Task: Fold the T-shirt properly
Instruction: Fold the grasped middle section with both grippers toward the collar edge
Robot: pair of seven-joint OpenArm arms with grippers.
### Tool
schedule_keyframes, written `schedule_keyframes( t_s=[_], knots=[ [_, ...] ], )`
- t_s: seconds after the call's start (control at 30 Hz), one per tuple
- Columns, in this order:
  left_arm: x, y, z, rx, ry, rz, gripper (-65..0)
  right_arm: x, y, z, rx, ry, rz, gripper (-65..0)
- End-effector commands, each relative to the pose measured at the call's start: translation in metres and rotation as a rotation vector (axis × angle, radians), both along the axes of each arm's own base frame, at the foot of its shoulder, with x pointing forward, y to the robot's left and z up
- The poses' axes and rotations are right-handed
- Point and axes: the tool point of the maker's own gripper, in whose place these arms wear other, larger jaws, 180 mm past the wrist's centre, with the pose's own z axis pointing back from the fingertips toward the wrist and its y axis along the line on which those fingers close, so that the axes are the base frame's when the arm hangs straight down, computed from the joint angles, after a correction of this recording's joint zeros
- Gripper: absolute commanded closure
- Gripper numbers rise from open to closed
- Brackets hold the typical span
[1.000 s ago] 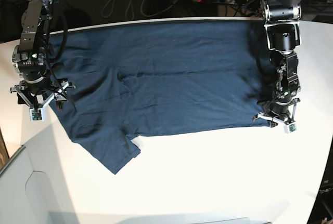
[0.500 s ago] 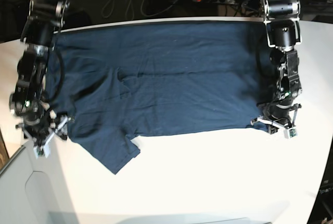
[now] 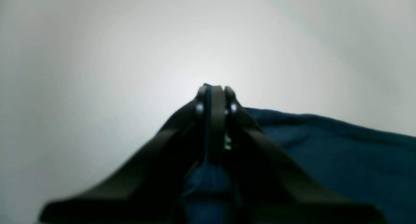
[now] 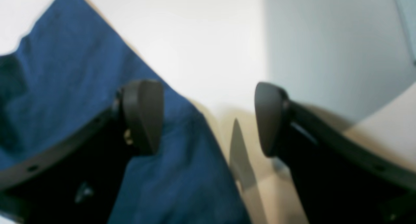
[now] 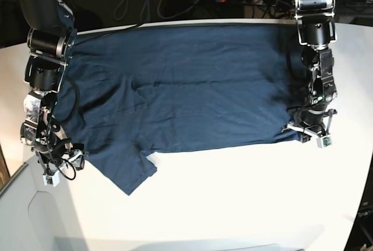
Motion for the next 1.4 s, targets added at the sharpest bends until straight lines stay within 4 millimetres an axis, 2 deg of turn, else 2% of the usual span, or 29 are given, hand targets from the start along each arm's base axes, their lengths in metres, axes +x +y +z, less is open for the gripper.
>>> schedule_keyframes(
  t_s=[0.0, 0.1, 0.2, 0.57, 0.67, 0.8, 0.87, 1.13, 1.37],
  knots=[
    [0.011, 0.007, 0.021, 0.022, -0.061, 0.002, 0.0, 0.016, 0.000, 0.020, -0.034, -0.065, 0.031, -42.3],
    [0.011, 0.007, 0.021, 0.022, -0.061, 0.002, 0.0, 0.015, 0.017, 0.008, -0.093, -0.061, 0.116, -42.3],
    [0.011, 0.007, 0.021, 0.022, -0.061, 0.000, 0.0, 0.009, 0.024, -0.003, -0.123, -0.053, 0.153, -42.3],
    [0.010, 0.008, 0.019, 0.023, -0.056, 0.001, 0.0, -0.005, 0.023, -0.018, -0.123, -0.015, 0.153, -40.4],
    [0.010, 0.008, 0.019, 0.023, -0.056, 0.001, 0.0, -0.006, 0.024, -0.019, -0.123, -0.012, 0.159, -30.6],
    [0.011, 0.008, 0.021, 0.024, -0.061, 0.001, 0.0, -0.006, 0.023, -0.019, -0.120, -0.014, 0.153, -7.7],
    [0.011, 0.008, 0.023, 0.025, -0.065, 0.000, 0.0, -0.005, 0.023, -0.017, -0.118, -0.018, 0.152, 0.0],
    [0.004, -0.008, 0.047, 0.051, -0.134, -0.047, 0.0, -0.007, 0.023, -0.016, -0.117, -0.026, 0.148, 0.0],
    [-0.012, -0.017, 0.049, 0.057, -0.143, -0.074, 0.0, -0.025, 0.009, 0.028, -0.172, -0.162, 0.118, 0.0]
  ],
)
